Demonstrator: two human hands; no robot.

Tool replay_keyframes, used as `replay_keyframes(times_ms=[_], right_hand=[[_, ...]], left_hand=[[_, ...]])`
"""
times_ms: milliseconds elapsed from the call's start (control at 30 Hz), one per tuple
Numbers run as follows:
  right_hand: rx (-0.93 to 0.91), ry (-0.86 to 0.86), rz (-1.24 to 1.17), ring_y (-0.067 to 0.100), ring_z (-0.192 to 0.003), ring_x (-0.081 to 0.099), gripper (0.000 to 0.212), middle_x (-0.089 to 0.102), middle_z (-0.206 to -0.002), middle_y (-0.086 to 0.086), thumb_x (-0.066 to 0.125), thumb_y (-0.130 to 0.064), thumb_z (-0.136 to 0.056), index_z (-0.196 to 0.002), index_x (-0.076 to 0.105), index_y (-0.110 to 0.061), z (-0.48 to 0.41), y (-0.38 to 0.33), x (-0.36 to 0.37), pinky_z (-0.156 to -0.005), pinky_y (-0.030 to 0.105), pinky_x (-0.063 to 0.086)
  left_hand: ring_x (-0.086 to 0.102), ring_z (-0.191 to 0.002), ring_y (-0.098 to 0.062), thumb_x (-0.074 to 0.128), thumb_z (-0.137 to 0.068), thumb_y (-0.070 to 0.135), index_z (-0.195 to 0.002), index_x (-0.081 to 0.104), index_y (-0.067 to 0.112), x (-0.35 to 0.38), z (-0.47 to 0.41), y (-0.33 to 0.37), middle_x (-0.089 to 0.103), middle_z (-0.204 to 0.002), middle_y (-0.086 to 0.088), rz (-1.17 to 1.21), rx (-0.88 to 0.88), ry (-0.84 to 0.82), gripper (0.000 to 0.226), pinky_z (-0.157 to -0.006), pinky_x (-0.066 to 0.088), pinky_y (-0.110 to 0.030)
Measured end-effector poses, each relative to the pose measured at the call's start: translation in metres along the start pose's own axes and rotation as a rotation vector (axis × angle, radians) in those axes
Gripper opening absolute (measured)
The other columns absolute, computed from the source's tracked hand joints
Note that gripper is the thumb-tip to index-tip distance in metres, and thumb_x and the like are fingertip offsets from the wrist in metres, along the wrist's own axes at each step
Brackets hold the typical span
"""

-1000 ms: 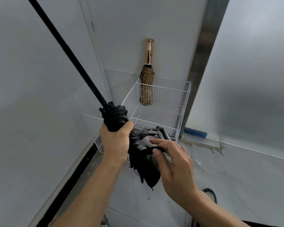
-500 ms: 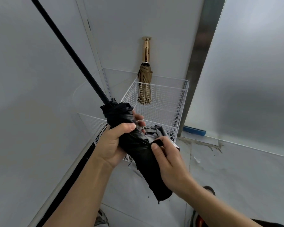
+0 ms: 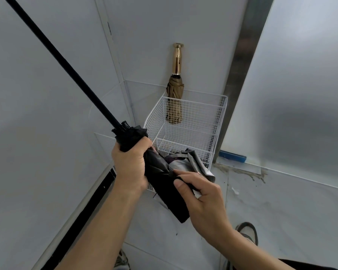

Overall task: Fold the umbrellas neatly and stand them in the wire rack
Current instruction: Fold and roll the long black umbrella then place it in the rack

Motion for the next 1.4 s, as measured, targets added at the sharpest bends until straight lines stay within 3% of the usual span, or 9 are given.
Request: replay_keyframes(times_ms=[167, 367, 500, 700, 800, 933, 1067, 1300, 1400], right_hand=[[0.154, 0.01, -0.127, 0.021, -0.077, 0.069, 0.014, 0.074, -0.077, -0.001, 0.069, -0.014, -0.091, -0.088, 0.079, -0.022, -0.002, -0.009, -0.005, -0.072, 0.043, 0.054], [0.321, -0.02, -0.285, 0.031, -0.082, 0.07, 0.01, 0.074, -0.078, 0.01, 0.074, -0.015, -0.087, -0.08, 0.08, -0.017, -0.007, -0.007, -0.01, -0.071, 0.04, 0.055], [0.519, -0.107, -0.424, 0.018, -0.073, 0.071, 0.009, 0.073, -0.081, 0.014, 0.076, -0.009, -0.081, -0.088, 0.075, -0.005, -0.012, -0.001, -0.011, -0.064, 0.022, 0.055], [0.71, -0.595, -0.482, 0.005, -0.087, 0.072, 0.03, 0.077, -0.095, -0.008, 0.074, -0.02, -0.078, -0.107, 0.069, -0.021, -0.028, -0.005, -0.026, -0.072, 0.015, 0.054], [0.715, -0.738, -0.579, 0.016, -0.096, 0.071, 0.023, 0.075, -0.104, 0.004, 0.071, -0.015, -0.085, -0.107, 0.074, -0.015, -0.03, -0.006, -0.029, -0.086, 0.025, 0.056], [0.606, -0.685, -0.416, 0.013, -0.089, 0.072, 0.018, 0.075, -0.094, 0.0, 0.071, -0.008, -0.085, -0.1, 0.076, -0.016, -0.032, -0.002, -0.026, -0.077, 0.02, 0.055], [0.533, -0.653, -0.209, 0.021, -0.087, 0.072, 0.044, 0.072, -0.097, 0.004, 0.081, -0.014, -0.074, -0.114, 0.064, -0.013, -0.034, 0.005, -0.024, -0.076, 0.031, 0.059], [0.421, -0.681, 0.206, 0.018, -0.078, 0.072, 0.043, 0.07, -0.085, 0.0, 0.085, -0.013, -0.065, -0.1, 0.06, -0.02, -0.028, 0.011, -0.011, -0.075, 0.04, 0.062], [0.39, -0.683, 0.323, 0.015, -0.081, 0.069, 0.052, 0.069, -0.091, -0.003, 0.084, -0.03, -0.057, -0.102, 0.058, -0.029, -0.024, 0.019, -0.01, -0.076, 0.043, 0.06]], left_hand=[[0.051, -0.054, -0.022, 0.061, -0.06, -0.004, -0.082, 0.052, 0.002, 0.004, 0.005, 0.001, 0.053, -0.061, -0.009, 0.001, 0.031, -0.114, 0.024, -0.053, 0.047, -0.032], [0.049, -0.052, -0.02, 0.061, -0.06, -0.001, -0.081, 0.054, 0.001, 0.005, 0.01, 0.001, 0.05, -0.062, -0.01, -0.04, 0.008, -0.229, 0.022, -0.052, 0.046, -0.029], [0.048, -0.055, -0.021, 0.061, -0.059, -0.001, -0.065, 0.055, 0.008, 0.002, 0.012, -0.001, 0.049, -0.061, -0.009, -0.069, -0.019, -0.314, 0.012, -0.056, 0.044, -0.03], [0.055, -0.065, -0.021, 0.068, -0.052, 0.015, -0.077, 0.05, 0.003, -0.004, 0.008, 0.003, 0.05, -0.069, -0.012, 0.001, -0.155, -0.556, 0.033, -0.062, 0.051, -0.028], [0.062, -0.076, -0.022, 0.072, -0.059, 0.019, -0.082, 0.065, 0.007, -0.005, 0.009, 0.003, 0.062, -0.079, -0.01, 0.089, -0.235, -0.605, 0.027, -0.071, 0.055, -0.031], [0.067, -0.075, -0.025, 0.08, -0.068, 0.012, -0.105, 0.061, 0.01, -0.004, 0.005, 0.008, 0.065, -0.085, -0.013, 0.08, -0.16, -0.418, 0.042, -0.068, 0.057, -0.037], [0.063, -0.065, -0.028, 0.077, -0.07, 0.008, -0.089, 0.057, 0.008, -0.003, 0.006, 0.001, 0.061, -0.074, -0.012, 0.014, -0.163, -0.188, 0.028, -0.063, 0.055, -0.04], [0.066, -0.076, -0.028, 0.069, -0.078, 0.024, -0.087, 0.06, 0.005, -0.002, 0.013, 0.006, 0.064, -0.08, -0.017, -0.105, -0.102, -0.4, 0.022, -0.068, 0.056, -0.035], [0.063, -0.072, -0.024, 0.054, -0.095, 0.029, -0.083, 0.055, 0.01, -0.005, 0.007, 0.003, 0.057, -0.069, -0.008, -0.125, -0.111, -0.328, 0.023, -0.072, 0.053, -0.035]])
Point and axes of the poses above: each hand's wrist, its own z-axis away from the middle knuckle, its own x-axis out of the palm, y = z × x, the point moved 1 cm from there along -z, towards the middle knuckle
